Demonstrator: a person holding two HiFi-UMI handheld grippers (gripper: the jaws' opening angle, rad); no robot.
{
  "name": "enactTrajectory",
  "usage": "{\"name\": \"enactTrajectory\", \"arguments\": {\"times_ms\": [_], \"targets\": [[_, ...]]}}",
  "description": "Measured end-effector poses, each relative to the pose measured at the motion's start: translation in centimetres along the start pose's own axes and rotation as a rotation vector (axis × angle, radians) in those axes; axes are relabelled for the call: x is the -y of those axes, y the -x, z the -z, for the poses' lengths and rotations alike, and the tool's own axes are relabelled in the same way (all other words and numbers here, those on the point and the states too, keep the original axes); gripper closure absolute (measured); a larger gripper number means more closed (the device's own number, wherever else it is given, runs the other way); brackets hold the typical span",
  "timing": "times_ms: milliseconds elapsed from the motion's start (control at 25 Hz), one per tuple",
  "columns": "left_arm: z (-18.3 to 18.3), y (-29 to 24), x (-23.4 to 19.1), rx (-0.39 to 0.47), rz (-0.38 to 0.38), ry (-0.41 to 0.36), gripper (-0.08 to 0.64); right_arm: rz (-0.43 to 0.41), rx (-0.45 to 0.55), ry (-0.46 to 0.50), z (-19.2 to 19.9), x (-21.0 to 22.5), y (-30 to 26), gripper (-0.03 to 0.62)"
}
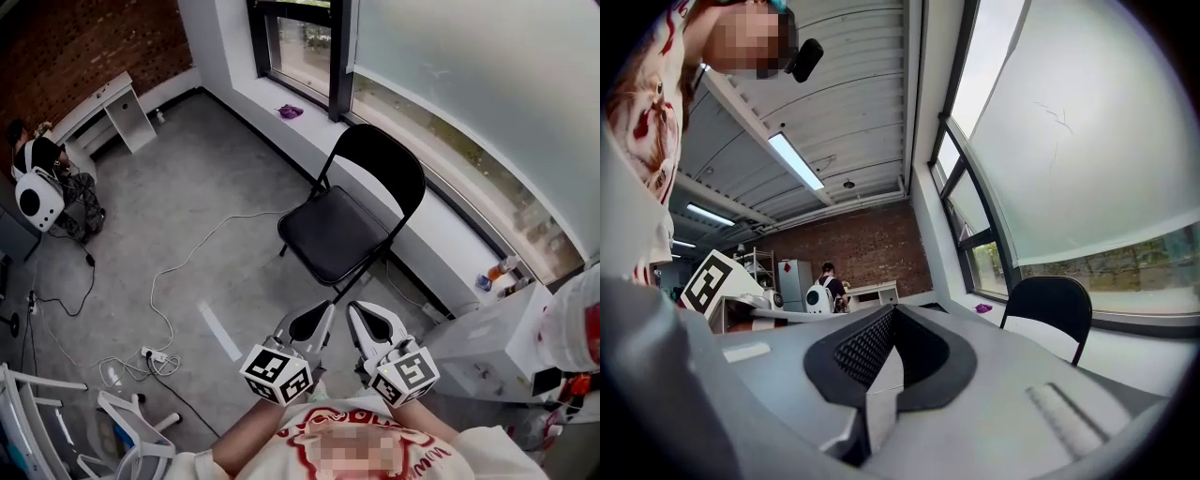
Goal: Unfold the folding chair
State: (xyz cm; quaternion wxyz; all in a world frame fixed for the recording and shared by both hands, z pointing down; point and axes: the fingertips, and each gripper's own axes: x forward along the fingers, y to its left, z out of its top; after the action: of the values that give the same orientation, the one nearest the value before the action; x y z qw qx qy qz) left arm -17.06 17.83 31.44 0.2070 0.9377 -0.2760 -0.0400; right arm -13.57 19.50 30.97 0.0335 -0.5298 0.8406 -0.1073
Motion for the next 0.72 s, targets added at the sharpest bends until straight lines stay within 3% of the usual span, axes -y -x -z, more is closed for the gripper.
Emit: {"name": "enactTrajectory", "arguments": {"times_ms": [360,720], "targets": [[2.5,-0.1,8.2,0.002,-0.002,-0.058,0.558,-0.019,0.022,0.015,0.0,0.6,8.4,0.566],[7.7,1.8,20.2,0.064,-0.098,-0.088,0.558,-0.074,0.024,0.06,0.3,1.3,21.9,0.566]]}}
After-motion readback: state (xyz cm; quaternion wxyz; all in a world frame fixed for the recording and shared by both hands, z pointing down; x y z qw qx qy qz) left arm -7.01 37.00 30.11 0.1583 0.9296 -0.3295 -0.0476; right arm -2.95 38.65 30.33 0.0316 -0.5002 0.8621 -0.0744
